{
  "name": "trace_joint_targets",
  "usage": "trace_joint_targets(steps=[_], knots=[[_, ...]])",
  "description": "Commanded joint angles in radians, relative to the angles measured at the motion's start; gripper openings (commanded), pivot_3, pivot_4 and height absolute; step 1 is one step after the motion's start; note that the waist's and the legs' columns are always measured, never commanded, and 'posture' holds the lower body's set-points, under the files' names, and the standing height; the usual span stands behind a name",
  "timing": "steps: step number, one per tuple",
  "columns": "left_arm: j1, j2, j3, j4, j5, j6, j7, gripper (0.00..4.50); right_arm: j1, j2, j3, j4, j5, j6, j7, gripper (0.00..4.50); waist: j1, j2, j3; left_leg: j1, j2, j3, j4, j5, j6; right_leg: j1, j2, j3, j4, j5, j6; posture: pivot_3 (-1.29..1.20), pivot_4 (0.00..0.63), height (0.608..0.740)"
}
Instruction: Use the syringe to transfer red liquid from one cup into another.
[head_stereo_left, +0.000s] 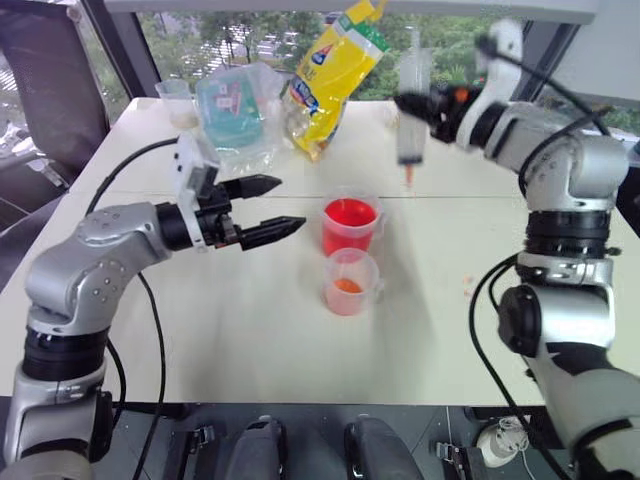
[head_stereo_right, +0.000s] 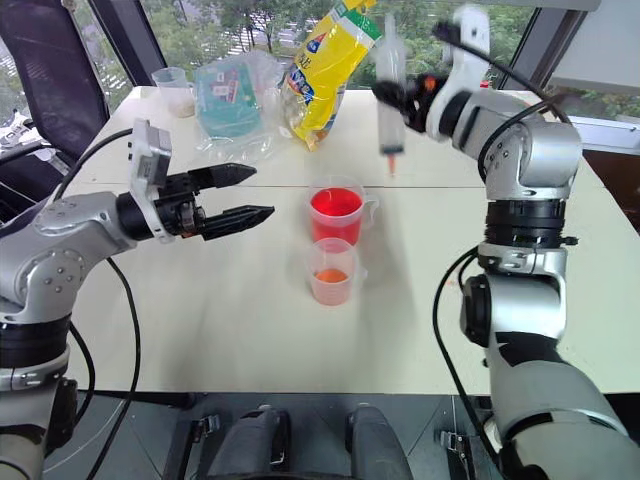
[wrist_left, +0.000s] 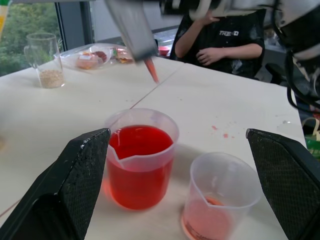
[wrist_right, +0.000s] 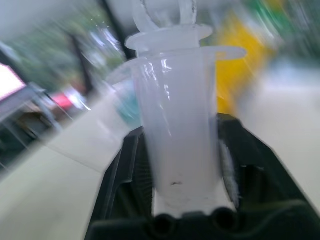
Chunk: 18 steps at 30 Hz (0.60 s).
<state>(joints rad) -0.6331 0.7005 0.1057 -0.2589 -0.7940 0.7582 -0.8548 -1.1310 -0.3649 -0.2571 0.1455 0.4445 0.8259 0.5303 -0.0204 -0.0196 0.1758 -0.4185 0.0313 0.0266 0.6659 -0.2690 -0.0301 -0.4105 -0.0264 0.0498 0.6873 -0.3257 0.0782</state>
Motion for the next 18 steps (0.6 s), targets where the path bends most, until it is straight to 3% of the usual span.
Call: trace_joint_targets(steps=[1, 9, 18], knots=[[-0.063, 0.013, -0.002, 0.03, 0.017, -0.014, -0.034, 4.5, 0.075, 0.086, -0.007, -0.105, 0.048, -0.128, -0.012, 1.38, 0.003, 0.0, 0.0, 0.0, 0.0, 0.0, 0.001, 0.0, 0.0, 0.001, 0.0, 0.0, 0.0, 0.0, 0.0, 0.0, 0.15, 0.74], [-0.173, -0.007, -0.033, 0.121, 0.066, -0.038, -0.081, 4.5, 0.307, 0.202, 0.096, -0.135, -0.003, -0.416, 0.025, 1.38, 0.0, 0.0, 0.0, 0.0, -0.001, 0.0, 0.001, 0.0, 0.0, 0.0, 0.0, 0.0, 0.0, 0.001, 0.001, 0.0, 0.15, 0.74], [-0.343, -0.16, -0.121, 0.316, 0.171, -0.143, -0.121, 4.5, 0.439, 0.203, 0.175, -0.075, -0.077, -0.593, 0.055, 1.38, 0.0, 0.0, 0.0, 0.001, -0.001, 0.0, 0.001, 0.001, -0.001, 0.001, 0.001, 0.0, 0.001, 0.001, 0.001, 0.0, 0.15, 0.74]])
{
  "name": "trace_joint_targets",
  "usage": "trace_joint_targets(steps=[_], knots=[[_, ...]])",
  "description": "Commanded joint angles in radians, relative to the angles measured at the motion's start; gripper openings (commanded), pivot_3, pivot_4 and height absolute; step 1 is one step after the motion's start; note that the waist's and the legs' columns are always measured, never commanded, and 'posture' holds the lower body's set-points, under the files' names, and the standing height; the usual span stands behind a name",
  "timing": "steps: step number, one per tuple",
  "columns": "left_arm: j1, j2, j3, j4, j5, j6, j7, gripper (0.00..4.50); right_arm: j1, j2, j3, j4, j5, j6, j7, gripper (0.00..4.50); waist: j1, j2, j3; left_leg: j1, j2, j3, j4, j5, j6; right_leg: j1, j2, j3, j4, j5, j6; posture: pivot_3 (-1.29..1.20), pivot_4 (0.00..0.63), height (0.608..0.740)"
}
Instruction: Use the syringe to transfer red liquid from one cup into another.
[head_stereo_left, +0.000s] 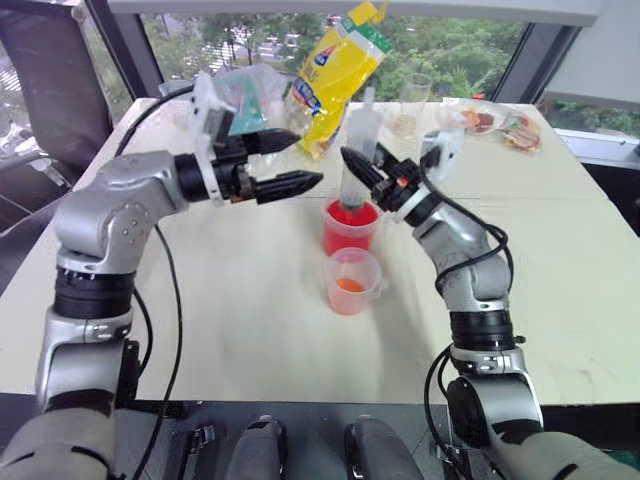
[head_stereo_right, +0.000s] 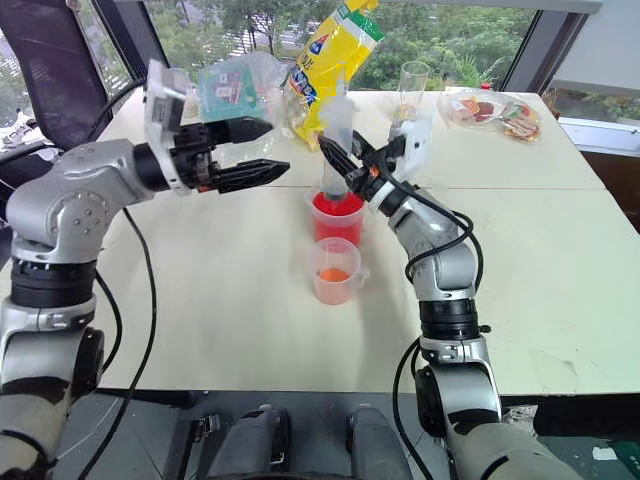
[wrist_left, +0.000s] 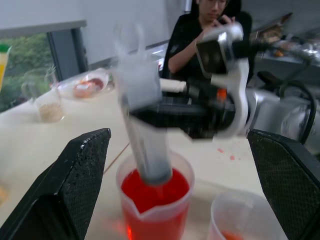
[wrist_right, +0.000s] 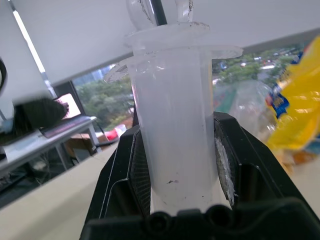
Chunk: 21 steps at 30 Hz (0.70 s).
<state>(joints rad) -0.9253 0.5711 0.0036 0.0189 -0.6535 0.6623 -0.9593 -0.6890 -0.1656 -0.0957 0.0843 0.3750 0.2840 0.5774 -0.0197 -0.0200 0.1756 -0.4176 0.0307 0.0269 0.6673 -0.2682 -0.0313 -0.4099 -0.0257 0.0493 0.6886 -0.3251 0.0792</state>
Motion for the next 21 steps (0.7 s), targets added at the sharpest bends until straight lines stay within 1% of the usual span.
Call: trace_joint_targets(steps=[1, 9, 21], knots=[[-0.065, -0.049, -0.027, 0.06, 0.042, -0.057, -0.021, 4.5, 0.002, 0.003, 0.019, -0.009, -0.013, -0.061, 0.008, 1.38, 0.0, 0.0, 0.0, 0.0, 0.0, 0.0, 0.0, 0.0, 0.0, 0.0, 0.0, 0.0, 0.0, 0.0, 0.0, 0.0, 0.15, 0.74], [-0.162, -0.154, -0.067, 0.218, 0.119, -0.139, -0.073, 4.5, 0.016, -0.009, 0.042, 0.004, -0.024, -0.089, 0.012, 1.38, -0.002, 0.0, 0.0, 0.0, 0.0, 0.0, 0.0, 0.002, -0.003, -0.001, 0.0, 0.0, 0.0, 0.0, 0.0, 0.0, 0.15, 0.74], [-0.221, -0.247, -0.07, 0.346, 0.18, -0.18, -0.126, 4.5, 0.027, -0.015, 0.067, 0.008, -0.039, -0.107, 0.029, 1.38, -0.001, 0.0, 0.0, 0.0, 0.0, 0.0, 0.0, 0.002, -0.003, 0.0, 0.0, 0.0, 0.0, 0.0, 0.0, 0.0, 0.15, 0.74]])
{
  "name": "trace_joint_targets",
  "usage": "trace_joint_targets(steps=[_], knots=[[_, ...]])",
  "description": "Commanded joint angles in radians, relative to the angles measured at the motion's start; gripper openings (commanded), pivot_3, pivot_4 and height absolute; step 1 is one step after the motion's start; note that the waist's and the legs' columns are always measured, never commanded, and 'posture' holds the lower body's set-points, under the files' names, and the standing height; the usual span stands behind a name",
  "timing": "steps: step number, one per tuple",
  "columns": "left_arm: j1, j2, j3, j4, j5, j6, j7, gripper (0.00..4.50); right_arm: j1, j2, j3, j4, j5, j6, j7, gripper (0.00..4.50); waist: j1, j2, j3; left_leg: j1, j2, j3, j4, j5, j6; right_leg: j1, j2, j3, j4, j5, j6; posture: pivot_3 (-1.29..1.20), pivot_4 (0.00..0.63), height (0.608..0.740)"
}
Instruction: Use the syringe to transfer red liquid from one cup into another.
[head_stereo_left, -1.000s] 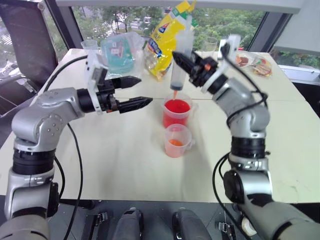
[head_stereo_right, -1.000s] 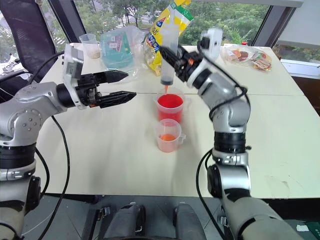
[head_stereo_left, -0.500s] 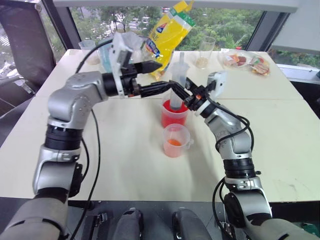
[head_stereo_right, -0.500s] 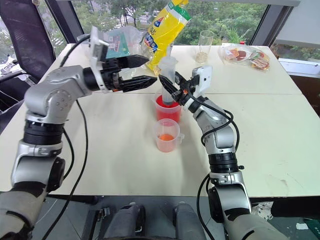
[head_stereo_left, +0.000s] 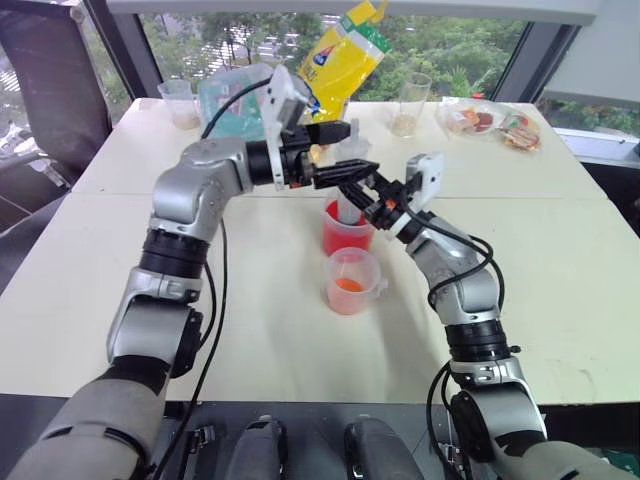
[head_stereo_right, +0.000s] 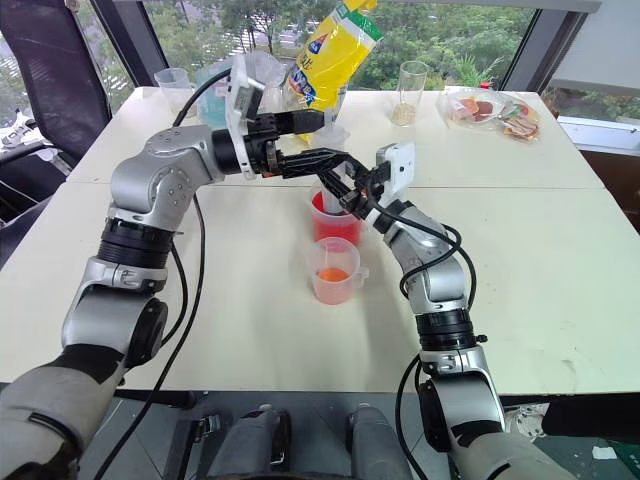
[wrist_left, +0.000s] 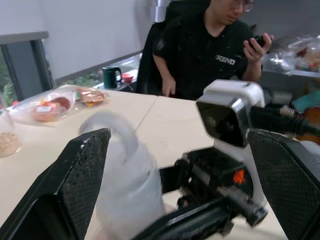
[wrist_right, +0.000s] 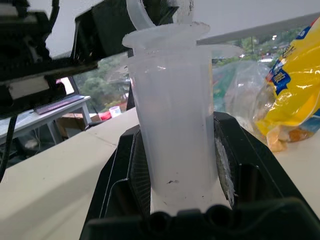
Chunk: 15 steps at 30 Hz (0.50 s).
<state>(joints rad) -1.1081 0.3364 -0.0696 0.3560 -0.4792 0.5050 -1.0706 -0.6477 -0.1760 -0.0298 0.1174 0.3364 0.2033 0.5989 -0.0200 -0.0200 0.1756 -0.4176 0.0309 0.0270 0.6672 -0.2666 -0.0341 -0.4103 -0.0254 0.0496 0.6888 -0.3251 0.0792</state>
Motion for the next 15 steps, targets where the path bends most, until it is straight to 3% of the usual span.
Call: trace_joint_targets(steps=[1, 2, 5, 12, 15], knots=[[-0.043, -0.019, 0.007, 0.019, 0.008, -0.025, -0.016, 4.5, -0.014, -0.006, 0.003, -0.024, -0.002, -0.028, 0.009, 1.38, -0.001, 0.0, 0.0, 0.0, 0.0, 0.0, 0.0, 0.0, 0.0, 0.0, 0.0, 0.0, 0.0, 0.0, 0.0, 0.0, 0.15, 0.74], [-0.049, -0.026, 0.01, 0.03, 0.01, -0.028, -0.016, 4.5, -0.014, -0.007, 0.004, -0.022, -0.003, -0.029, 0.01, 1.38, -0.001, 0.0, 0.0, 0.0, 0.0, 0.0, 0.0, 0.0, 0.0, 0.0, 0.0, 0.0, 0.0, 0.0, 0.0, 0.0, 0.15, 0.74], [-0.058, -0.039, 0.018, 0.047, 0.012, -0.032, -0.02, 3.57, -0.013, -0.011, 0.005, -0.02, -0.005, -0.029, 0.011, 1.38, -0.001, 0.0, 0.0, 0.0, 0.0, 0.0, 0.0, 0.0, 0.0, 0.0, 0.0, 0.0, 0.0, 0.0, 0.0, 0.0, 0.15, 0.74], [-0.072, -0.055, 0.036, 0.065, 0.027, -0.044, -0.016, 0.06, 0.0, -0.017, 0.015, -0.018, -0.011, -0.033, 0.023, 1.38, 0.0, 0.0, 0.0, 0.0, 0.0, 0.0, 0.0, 0.0, 0.0, 0.0, 0.0, 0.0, 0.0, 0.0, 0.0, 0.0, 0.15, 0.74], [-0.089, -0.059, 0.048, 0.078, 0.037, -0.058, -0.006, 0.02, 0.004, -0.021, 0.021, -0.014, -0.009, -0.03, 0.03, 1.38, 0.002, 0.0, 0.0, 0.0, 0.0, 0.0, 0.0, 0.0, 0.0, 0.0, 0.0, 0.0, 0.0, 0.0, 0.0, 0.0, 0.15, 0.74]])
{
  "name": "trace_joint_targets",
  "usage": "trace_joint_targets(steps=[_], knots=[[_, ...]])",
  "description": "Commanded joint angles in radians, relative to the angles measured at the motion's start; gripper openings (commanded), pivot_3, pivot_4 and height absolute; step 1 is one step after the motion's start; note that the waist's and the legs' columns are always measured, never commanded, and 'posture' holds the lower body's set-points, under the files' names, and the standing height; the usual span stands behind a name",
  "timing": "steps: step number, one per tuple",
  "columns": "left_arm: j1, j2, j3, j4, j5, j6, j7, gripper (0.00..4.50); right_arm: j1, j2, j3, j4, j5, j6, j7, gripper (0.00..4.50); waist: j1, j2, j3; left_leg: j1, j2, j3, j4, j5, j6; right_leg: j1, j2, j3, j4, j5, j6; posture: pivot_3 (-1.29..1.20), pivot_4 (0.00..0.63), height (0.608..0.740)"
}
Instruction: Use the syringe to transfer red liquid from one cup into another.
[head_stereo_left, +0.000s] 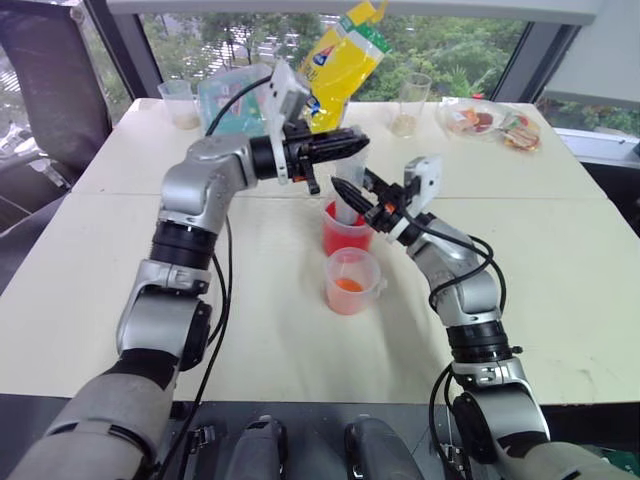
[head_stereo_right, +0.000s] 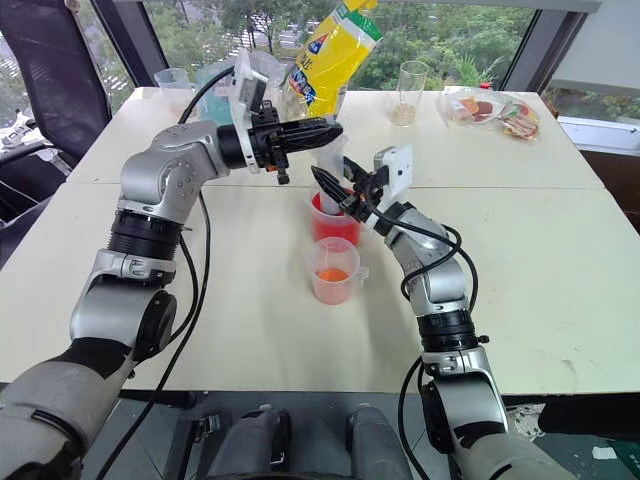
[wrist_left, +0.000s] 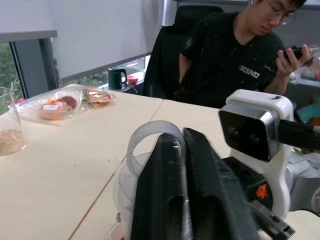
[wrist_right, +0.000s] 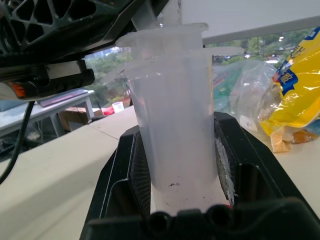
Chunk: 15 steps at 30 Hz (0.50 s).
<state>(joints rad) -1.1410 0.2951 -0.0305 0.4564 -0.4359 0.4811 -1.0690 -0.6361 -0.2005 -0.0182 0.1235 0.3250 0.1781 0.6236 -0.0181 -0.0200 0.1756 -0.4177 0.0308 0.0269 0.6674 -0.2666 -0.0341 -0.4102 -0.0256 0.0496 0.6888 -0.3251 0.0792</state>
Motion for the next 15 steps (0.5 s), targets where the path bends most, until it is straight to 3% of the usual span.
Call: trace_joint_targets(steps=[1, 15], knots=[[-0.062, -0.018, 0.014, -0.019, -0.007, -0.035, -0.008, 0.02, -0.007, 0.003, 0.011, -0.016, 0.001, -0.005, 0.008, 1.38, 0.001, 0.0, 0.0, 0.0, 0.0, 0.0, 0.0, 0.0, 0.0, 0.0, 0.0, 0.0, 0.0, 0.0, 0.0, 0.0, 0.15, 0.74], [-0.143, -0.009, 0.066, 0.022, -0.008, -0.069, 0.011, 0.02, 0.027, -0.019, 0.044, -0.004, 0.001, 0.028, 0.044, 1.38, -0.001, 0.0, 0.0, 0.0, 0.0, 0.0, 0.0, 0.0, 0.0, 0.0, 0.0, 0.0, 0.0, 0.0, 0.0, 0.0, 0.15, 0.74]])
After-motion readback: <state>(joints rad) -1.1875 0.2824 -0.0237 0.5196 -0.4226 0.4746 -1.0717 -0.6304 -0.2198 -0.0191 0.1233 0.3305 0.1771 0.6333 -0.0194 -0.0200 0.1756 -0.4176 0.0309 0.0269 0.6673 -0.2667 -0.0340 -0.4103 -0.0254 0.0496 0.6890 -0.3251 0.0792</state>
